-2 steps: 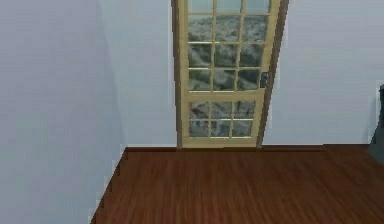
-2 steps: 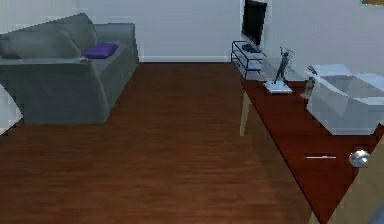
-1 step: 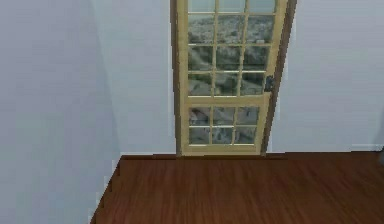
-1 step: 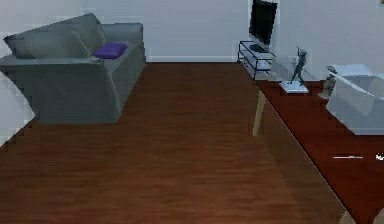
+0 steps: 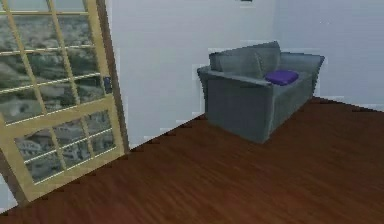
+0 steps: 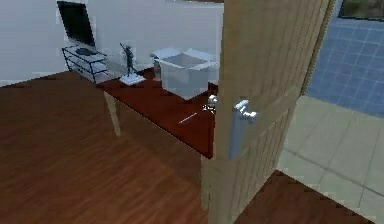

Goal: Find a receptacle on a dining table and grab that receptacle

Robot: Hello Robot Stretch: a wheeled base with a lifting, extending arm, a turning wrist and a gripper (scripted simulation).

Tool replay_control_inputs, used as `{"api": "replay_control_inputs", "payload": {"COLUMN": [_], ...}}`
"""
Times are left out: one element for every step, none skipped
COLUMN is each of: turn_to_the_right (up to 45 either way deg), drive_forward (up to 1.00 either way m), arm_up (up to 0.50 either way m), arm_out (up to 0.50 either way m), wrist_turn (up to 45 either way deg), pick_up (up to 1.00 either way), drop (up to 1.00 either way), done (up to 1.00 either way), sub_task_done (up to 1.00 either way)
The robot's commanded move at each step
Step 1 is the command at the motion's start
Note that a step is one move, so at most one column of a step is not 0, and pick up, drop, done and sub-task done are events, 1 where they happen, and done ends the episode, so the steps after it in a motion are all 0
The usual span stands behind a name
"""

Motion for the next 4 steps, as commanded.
{"api": "replay_control_inputs", "payload": {"turn_to_the_right": [42.0, 0.0, 6.0, 3.0], "drive_forward": [0.0, 0.65, 0.0, 0.0], "arm_up": [0.0, 0.0, 0.0, 0.0], "arm_out": [0.0, 0.0, 0.0, 0.0], "wrist_turn": [0.0, 0.0, 0.0, 0.0], "pick_up": [0.0, 0.0, 0.0, 0.0], "drop": [0.0, 0.0, 0.0, 0.0], "done": [0.0, 0.0, 0.0, 0.0], "sub_task_done": [0.0, 0.0, 0.0, 0.0]}}
